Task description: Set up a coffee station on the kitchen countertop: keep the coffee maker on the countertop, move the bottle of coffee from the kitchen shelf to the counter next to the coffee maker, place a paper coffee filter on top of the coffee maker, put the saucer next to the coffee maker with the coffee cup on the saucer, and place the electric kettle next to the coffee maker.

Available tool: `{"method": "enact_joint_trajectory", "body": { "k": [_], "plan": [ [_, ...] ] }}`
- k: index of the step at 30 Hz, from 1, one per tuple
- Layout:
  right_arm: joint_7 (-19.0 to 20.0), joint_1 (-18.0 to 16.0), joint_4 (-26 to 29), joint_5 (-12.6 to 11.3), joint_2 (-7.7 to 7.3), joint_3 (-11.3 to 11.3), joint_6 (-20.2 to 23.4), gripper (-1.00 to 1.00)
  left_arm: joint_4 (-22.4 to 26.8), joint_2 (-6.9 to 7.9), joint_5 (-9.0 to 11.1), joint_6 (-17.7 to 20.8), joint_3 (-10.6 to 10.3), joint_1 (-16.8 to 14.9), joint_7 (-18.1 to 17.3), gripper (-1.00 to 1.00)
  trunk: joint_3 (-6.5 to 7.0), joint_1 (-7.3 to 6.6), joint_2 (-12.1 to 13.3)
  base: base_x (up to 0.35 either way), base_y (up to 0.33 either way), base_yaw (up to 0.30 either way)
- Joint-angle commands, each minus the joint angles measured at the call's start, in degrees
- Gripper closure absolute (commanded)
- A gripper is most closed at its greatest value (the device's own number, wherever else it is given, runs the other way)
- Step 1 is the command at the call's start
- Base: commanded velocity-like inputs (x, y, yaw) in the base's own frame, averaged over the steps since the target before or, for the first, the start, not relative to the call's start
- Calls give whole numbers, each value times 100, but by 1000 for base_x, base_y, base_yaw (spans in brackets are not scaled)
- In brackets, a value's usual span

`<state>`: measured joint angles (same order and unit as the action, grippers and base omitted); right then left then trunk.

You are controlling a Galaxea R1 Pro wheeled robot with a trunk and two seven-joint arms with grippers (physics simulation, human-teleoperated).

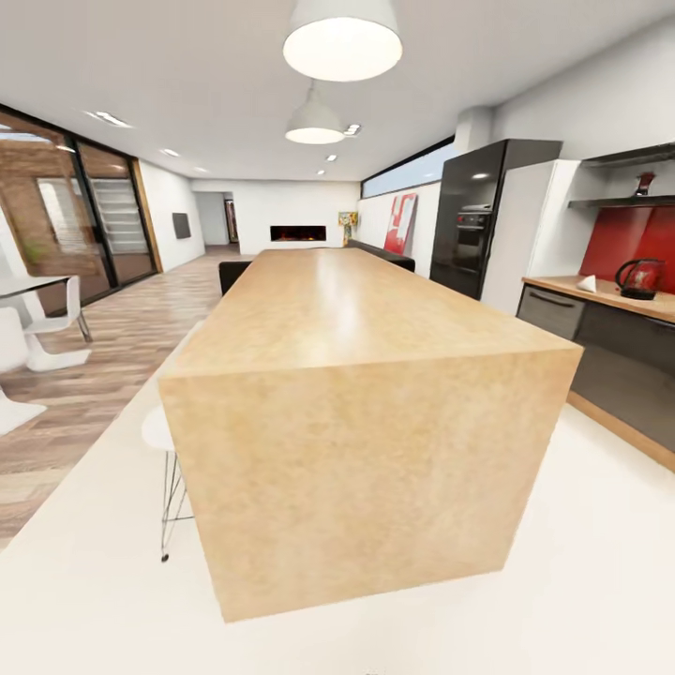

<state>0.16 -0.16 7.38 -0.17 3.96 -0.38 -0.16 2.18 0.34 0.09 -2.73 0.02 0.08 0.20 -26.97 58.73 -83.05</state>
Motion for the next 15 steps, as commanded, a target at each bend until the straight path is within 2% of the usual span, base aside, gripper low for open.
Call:
{"method": "enact_joint_trajectory", "body": {
  "k": [1,15],
  "plan": [
    [2,-1,11,-2,-9,-5,-2,-100,2,10,0,-76,2,1,4,-100,-7,0,-3,0,0,-293],
    [2,-1,27,-1,-27,-6,-2,-100,11,7,-4,-219,-22,-6,-2,-100,-12,0,-3,0,0,-293]
  ]
}}
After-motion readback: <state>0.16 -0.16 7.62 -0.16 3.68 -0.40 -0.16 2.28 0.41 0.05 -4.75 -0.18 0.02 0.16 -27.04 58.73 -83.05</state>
